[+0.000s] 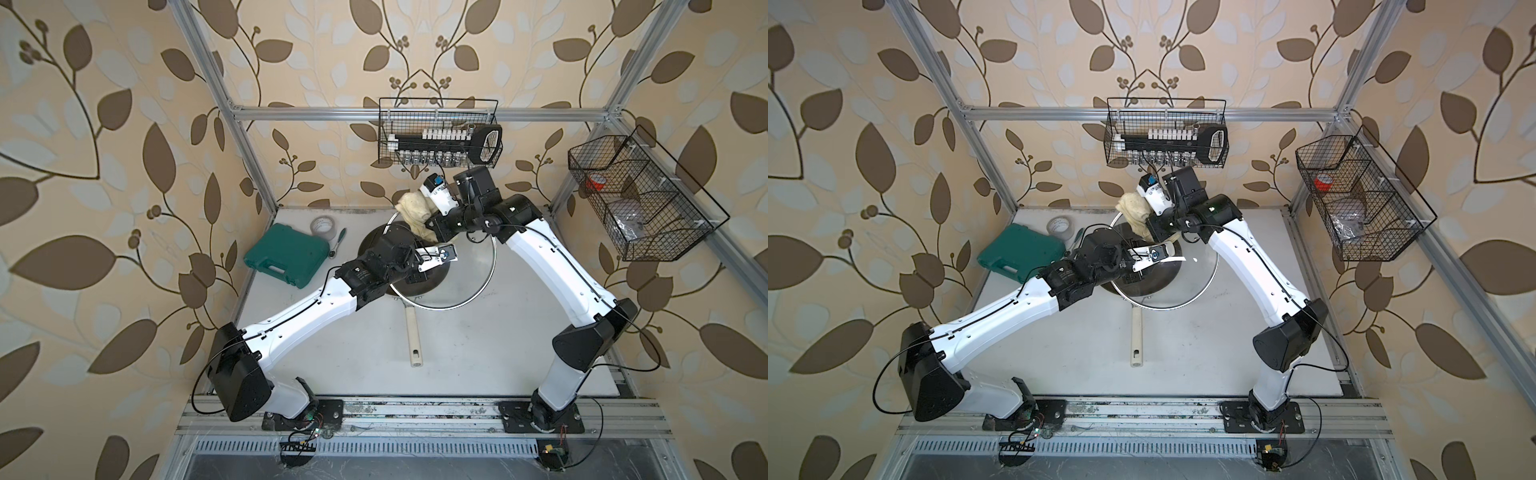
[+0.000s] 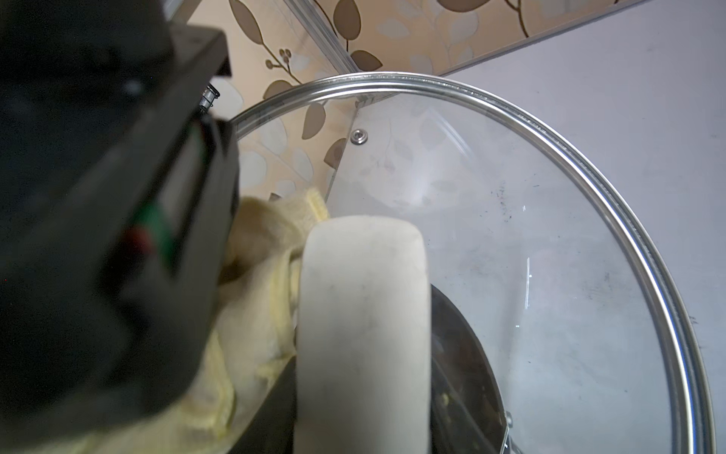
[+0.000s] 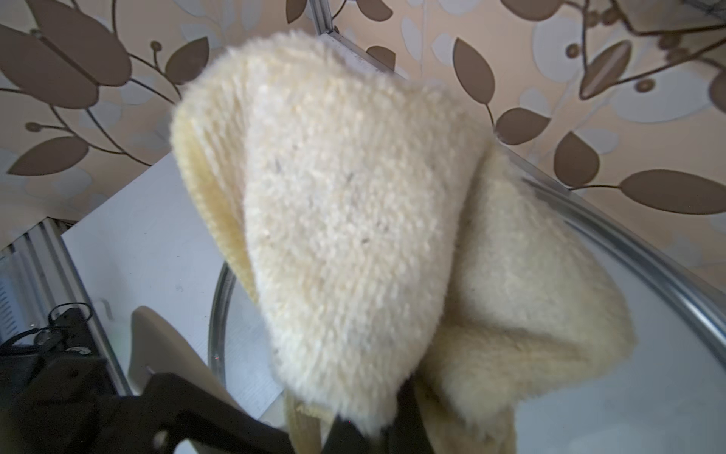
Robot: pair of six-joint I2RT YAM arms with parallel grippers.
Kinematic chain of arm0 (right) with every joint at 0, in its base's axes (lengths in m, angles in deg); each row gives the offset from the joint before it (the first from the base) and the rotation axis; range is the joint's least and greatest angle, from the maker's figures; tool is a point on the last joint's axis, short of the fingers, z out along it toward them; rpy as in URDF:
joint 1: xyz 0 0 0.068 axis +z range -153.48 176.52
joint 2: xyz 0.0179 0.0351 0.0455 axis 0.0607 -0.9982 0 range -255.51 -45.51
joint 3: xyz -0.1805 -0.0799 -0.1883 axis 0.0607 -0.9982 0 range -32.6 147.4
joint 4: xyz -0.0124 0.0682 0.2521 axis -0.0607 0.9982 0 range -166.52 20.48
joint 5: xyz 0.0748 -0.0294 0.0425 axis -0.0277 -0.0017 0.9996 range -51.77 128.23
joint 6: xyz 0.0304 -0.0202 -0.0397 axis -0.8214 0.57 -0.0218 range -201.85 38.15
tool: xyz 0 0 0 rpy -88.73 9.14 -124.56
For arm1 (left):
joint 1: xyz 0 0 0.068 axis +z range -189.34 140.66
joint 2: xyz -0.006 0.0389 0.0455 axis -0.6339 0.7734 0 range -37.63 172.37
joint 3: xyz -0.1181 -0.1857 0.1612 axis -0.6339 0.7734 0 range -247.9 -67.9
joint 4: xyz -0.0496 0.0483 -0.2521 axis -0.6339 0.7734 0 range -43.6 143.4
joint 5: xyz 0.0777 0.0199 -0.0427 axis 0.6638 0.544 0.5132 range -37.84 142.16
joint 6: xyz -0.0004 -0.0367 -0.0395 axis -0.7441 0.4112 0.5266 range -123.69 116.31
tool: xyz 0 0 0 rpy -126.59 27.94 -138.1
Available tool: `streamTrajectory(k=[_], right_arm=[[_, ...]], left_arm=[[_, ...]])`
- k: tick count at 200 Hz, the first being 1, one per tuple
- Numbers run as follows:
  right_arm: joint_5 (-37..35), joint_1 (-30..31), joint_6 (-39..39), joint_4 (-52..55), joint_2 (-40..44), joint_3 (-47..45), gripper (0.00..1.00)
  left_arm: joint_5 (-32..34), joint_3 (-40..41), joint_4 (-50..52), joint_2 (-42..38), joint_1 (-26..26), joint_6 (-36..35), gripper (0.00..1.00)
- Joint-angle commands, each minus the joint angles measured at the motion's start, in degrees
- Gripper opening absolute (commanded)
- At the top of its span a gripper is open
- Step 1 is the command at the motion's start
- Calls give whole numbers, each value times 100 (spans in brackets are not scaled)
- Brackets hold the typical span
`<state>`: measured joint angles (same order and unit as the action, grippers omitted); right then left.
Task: Wipe the pot lid with a cloth
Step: Wipe the pot lid.
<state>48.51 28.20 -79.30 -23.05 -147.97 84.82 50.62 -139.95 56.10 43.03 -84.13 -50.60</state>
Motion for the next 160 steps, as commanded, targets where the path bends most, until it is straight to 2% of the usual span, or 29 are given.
streamTrajectory(k=[1,34,85,125,160], right_arm=[[35,-111,-253,11,-45,201,0],[9,-633,-534,79,164,172,0],[-12,-1232,-346,389,913,-711,0],[122,-1137,-392,703,1676,-1700,0],[-107,-447,-665,801,2167,-2313,0]], left_arm=[[-51,-261,-1577,-815,-64,-303,0],[384,-261,-1700,-858,-67,323,0],[843,-82,-2157,-1045,-64,1593,0],[1435,-283,-2180,-1044,-64,2734,0],[2151,-608,-2077,-897,-65,3545,0]])
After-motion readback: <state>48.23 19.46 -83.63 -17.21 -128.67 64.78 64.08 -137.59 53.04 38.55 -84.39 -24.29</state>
